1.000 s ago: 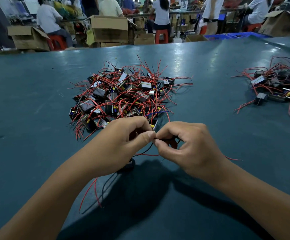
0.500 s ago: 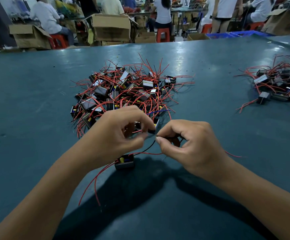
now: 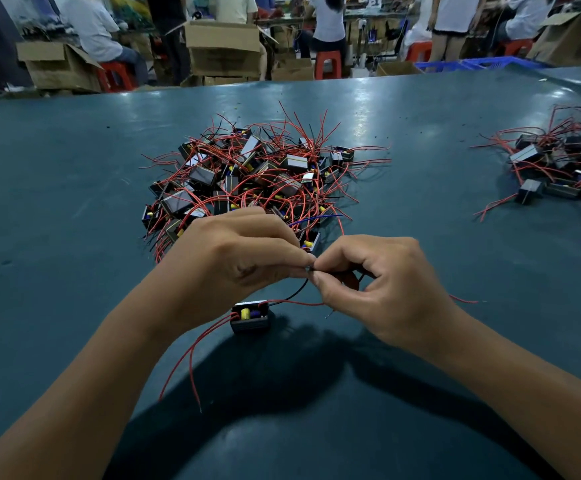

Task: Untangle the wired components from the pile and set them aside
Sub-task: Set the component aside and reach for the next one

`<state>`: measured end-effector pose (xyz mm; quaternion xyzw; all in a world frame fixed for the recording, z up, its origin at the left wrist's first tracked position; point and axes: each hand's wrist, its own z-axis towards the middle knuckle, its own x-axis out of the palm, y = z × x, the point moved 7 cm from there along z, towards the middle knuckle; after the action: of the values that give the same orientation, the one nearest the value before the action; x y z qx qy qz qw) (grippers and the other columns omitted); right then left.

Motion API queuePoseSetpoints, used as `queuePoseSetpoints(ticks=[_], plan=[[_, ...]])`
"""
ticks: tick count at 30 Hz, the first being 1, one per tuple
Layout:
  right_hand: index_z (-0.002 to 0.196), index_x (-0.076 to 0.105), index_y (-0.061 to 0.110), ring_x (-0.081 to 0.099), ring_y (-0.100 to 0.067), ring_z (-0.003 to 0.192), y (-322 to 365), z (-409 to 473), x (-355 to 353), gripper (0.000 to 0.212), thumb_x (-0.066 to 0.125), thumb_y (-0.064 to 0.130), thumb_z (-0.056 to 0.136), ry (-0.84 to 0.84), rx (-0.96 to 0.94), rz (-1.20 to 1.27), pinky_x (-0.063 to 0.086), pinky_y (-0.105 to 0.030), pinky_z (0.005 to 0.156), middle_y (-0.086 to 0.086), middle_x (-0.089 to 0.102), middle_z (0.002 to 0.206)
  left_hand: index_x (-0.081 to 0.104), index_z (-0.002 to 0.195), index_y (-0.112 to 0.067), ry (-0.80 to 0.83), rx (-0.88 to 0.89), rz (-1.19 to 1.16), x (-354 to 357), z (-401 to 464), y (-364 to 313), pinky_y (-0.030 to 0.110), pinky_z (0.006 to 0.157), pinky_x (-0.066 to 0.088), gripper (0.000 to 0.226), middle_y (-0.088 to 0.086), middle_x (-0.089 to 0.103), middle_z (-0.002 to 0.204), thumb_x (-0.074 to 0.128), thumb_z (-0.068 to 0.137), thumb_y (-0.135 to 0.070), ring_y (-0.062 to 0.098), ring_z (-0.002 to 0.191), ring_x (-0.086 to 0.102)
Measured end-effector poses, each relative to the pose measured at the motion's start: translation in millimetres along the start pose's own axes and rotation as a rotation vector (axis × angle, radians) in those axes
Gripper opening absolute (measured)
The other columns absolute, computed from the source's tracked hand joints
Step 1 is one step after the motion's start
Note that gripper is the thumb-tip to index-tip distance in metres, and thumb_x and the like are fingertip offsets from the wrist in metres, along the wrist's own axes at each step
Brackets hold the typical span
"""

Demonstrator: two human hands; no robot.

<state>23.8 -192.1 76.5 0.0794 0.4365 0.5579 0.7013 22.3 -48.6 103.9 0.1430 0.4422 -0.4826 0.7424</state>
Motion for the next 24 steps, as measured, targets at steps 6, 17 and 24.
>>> queuePoseSetpoints(ticks=[6,17,24], plan=[[0.077,0.072,0.009,0.058,-0.003,0.061,0.4,0.2,1.2,0.007,0.071,0.005,0.083,0.026,0.018,0.061,0.045,-0.014,0.062,0.018,0.062,0.068,0.079,0.101,-0.017,0.034,0.032,0.035,-3.5,-1.3,1.1,0.034,0.075,0.050,0.015,-0.003,0.068,0.098,0.070,0.093,-0.027,0.015,0.090,0.063],[0.078,0.072,0.008,0.057,-0.004,0.062,8.1,-2.3,3.9,0.005,0.074,0.004,0.080,0.040,-0.053,-0.014,0.045,-0.015,0.061,0.006,0.065,0.068,0.076,0.089,-0.012,0.073,0.007,-0.053,-3.5,-0.8,-6.4,0.029,0.073,0.047,0.012,-0.003,0.065,0.089,0.072,0.089,-0.023,0.015,0.081,0.058],[0.076,0.071,0.008,0.056,-0.008,0.061,6.9,-1.2,2.8,0.005,0.071,0.008,0.081,0.004,-0.072,-0.053,0.047,-0.027,0.059,0.004,0.065,0.067,0.066,0.087,-0.019,0.173,-0.223,-0.214,7.3,-2.2,1.5,0.012,0.065,0.034,0.010,-0.010,0.055,0.082,0.064,0.094,-0.026,0.006,0.071,0.049]])
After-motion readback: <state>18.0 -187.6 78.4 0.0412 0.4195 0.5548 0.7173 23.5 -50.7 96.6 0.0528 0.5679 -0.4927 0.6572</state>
